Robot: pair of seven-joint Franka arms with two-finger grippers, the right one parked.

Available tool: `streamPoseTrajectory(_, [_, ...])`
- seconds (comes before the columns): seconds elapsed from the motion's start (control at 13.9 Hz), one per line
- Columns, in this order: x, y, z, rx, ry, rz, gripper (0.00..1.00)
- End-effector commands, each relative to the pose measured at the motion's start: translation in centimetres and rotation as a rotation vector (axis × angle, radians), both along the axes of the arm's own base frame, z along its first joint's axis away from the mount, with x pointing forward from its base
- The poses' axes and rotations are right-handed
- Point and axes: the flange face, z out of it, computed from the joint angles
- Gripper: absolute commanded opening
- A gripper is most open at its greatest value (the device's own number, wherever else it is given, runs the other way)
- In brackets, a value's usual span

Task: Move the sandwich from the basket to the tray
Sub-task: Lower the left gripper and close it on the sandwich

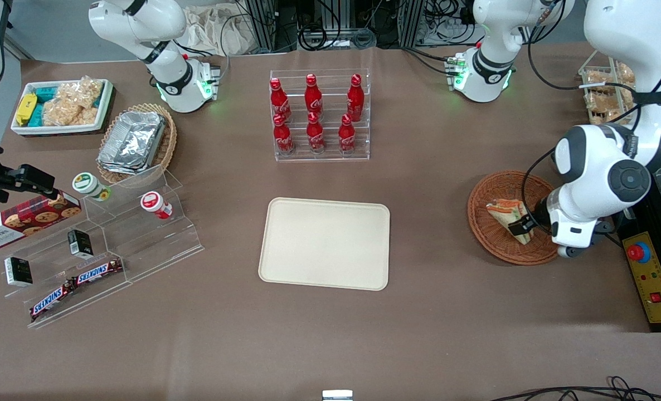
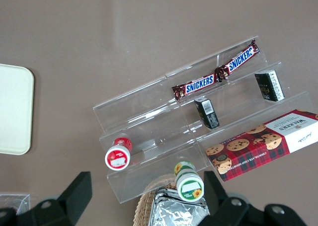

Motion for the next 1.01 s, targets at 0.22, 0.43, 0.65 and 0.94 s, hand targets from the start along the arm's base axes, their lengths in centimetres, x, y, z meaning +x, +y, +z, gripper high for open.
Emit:
streamPoseTrajectory(0.22, [-2.3,0.6,-2.4,0.014,-0.053,0.067,0.98])
streamPoseTrajectory(0.43, [-2.8,0.8,-3.6,0.013,-0.064,0.069,0.98])
streamPoseTrajectory(0.65, [-3.5,1.6,-4.8,0.023,-0.038,0.073,0.96])
streamPoseTrajectory(0.94, [-3.9,2.3,-6.1,0.026,-0.012,0.081,0.87])
